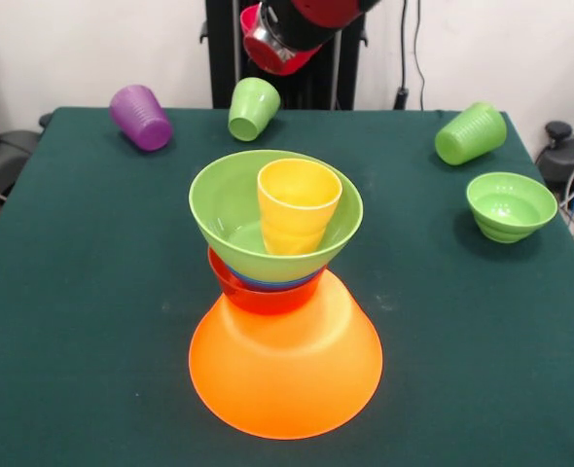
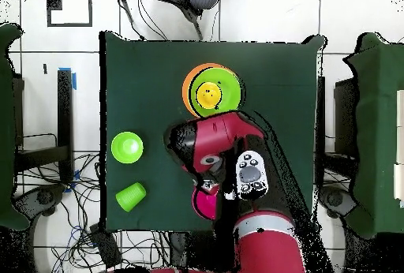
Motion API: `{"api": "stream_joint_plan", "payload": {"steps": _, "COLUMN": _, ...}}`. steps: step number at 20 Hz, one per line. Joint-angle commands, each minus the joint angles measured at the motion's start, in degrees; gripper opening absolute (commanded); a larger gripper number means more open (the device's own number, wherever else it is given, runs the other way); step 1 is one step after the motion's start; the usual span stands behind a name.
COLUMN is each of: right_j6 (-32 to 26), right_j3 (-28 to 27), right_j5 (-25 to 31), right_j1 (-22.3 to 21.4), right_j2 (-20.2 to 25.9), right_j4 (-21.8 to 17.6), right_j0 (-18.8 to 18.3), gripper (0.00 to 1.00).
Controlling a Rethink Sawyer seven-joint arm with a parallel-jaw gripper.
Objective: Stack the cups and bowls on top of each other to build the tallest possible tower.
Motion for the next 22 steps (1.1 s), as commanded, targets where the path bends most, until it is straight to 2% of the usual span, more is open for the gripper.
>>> {"api": "stream_joint_plan", "payload": {"steps": 1, "right_j6": 7.42, "right_j3": -7.66, "right_j5": 1.78, "right_j1": 3.51, "right_j2": 4.16, "right_j4": 2.73, "right_j0": 1.00, "gripper": 0.00}}
{"api": "stream_joint_plan", "payload": {"steps": 7, "right_j6": 6.84, "right_j3": -6.97, "right_j5": 1.50, "right_j1": 1.47, "right_j2": 4.05, "right_j4": 5.23, "right_j0": 0.70, "gripper": 0.00}}
{"api": "stream_joint_plan", "payload": {"steps": 10, "right_j6": 6.86, "right_j3": -5.51, "right_j5": -2.23, "right_j1": 0.11, "right_j2": 4.54, "right_j4": 6.99, "right_j0": -0.08, "gripper": 0.00}}
{"api": "stream_joint_plan", "payload": {"steps": 12, "right_j6": 4.93, "right_j3": -2.95, "right_j5": -2.75, "right_j1": -3.76, "right_j2": 4.80, "right_j4": 9.16, "right_j0": -1.64, "gripper": 0.00}}
{"api": "stream_joint_plan", "payload": {"steps": 16, "right_j6": 1.47, "right_j3": -0.28, "right_j5": 0.09, "right_j1": -8.85, "right_j2": 4.70, "right_j4": 11.47, "right_j0": -2.66, "gripper": 0.00}}
{"api": "stream_joint_plan", "payload": {"steps": 18, "right_j6": 0.53, "right_j3": 0.80, "right_j5": -0.58, "right_j1": -10.47, "right_j2": 4.85, "right_j4": 12.35, "right_j0": -3.24, "gripper": 0.00}}
{"api": "stream_joint_plan", "payload": {"steps": 22, "right_j6": -0.24, "right_j3": 3.56, "right_j5": -6.67, "right_j1": -12.13, "right_j2": 5.47, "right_j4": 13.85, "right_j0": -5.04, "gripper": 0.00}}
